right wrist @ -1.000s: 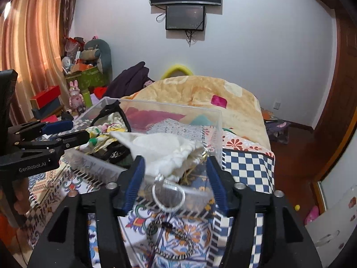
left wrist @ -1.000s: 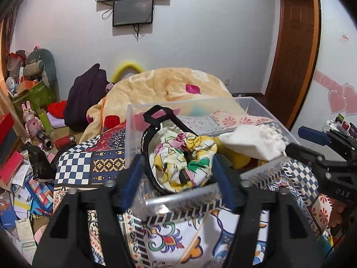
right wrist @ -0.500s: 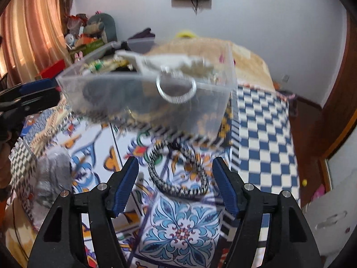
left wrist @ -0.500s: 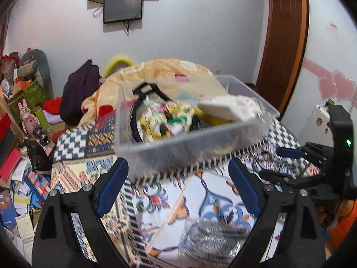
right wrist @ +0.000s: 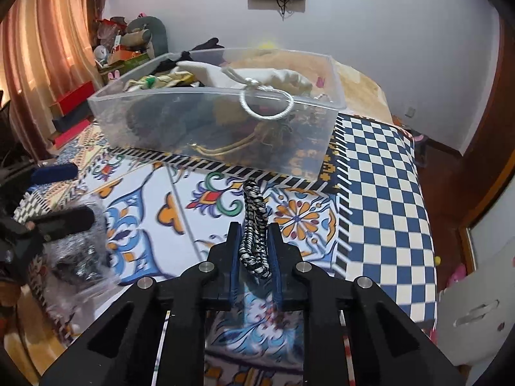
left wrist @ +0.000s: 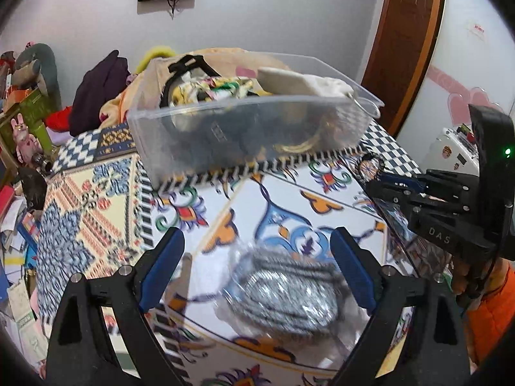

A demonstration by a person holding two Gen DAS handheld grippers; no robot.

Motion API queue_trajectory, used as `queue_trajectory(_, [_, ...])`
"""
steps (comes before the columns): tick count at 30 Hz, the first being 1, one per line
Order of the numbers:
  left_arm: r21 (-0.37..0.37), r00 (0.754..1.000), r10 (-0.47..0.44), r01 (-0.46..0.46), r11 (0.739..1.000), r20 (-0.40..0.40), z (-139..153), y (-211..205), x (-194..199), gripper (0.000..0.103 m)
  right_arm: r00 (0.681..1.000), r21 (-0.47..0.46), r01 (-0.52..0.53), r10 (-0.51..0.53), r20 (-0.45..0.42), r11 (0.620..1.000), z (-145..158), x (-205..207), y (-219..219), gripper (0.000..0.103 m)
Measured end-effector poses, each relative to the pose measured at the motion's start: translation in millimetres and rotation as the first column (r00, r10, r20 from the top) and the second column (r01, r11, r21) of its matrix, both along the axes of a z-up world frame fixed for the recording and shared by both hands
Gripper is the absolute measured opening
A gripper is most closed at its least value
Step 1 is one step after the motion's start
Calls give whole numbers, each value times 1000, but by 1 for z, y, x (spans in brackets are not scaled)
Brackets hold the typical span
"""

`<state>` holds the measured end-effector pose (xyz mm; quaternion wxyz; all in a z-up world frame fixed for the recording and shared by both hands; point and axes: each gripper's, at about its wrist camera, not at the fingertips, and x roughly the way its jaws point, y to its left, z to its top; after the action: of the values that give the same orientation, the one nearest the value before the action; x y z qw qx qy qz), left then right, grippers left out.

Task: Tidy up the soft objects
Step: 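Grasp black-and-white braided cord with right tool while left tool grasps silver bag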

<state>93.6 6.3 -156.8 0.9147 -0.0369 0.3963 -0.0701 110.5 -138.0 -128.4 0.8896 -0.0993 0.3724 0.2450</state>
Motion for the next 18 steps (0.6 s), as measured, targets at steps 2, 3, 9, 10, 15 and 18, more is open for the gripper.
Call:
queue_trajectory(2, [-8, 1000, -12, 12, 1000, -12, -4, -4, -6, 95, 1000, 20, -4, 4, 9, 1000, 4, -8, -1, 15])
queue_trajectory(3, [-8, 1000, -15, 15, 1000, -15, -6, -6, -8, 96, 1000, 29, -6, 6, 11, 1000, 7, -9, -1, 15])
queue_trajectory(9, [-7, 999, -23, 22, 1000, -45, -17, -13, -15, 96, 999, 76, -21, 19, 30, 997, 21, -22, -4, 15])
queue_trajectory(10, [-8, 999, -23, 22, 1000, -42, -18, -14, -16, 96, 999, 79, -23, 20, 33, 997, 23, -25, -3, 15])
queue_trajectory(15, [9, 999, -34, 34, 999, -2, -21, -17, -25, 85, 999, 100, -29, 25, 35, 995, 26, -30, -3, 15])
queue_trajectory(18, [35, 999, -37, 36, 999, 11, -20, -17, -26, 67, 999, 105, -33, 29, 38, 994, 27, -33, -3, 15])
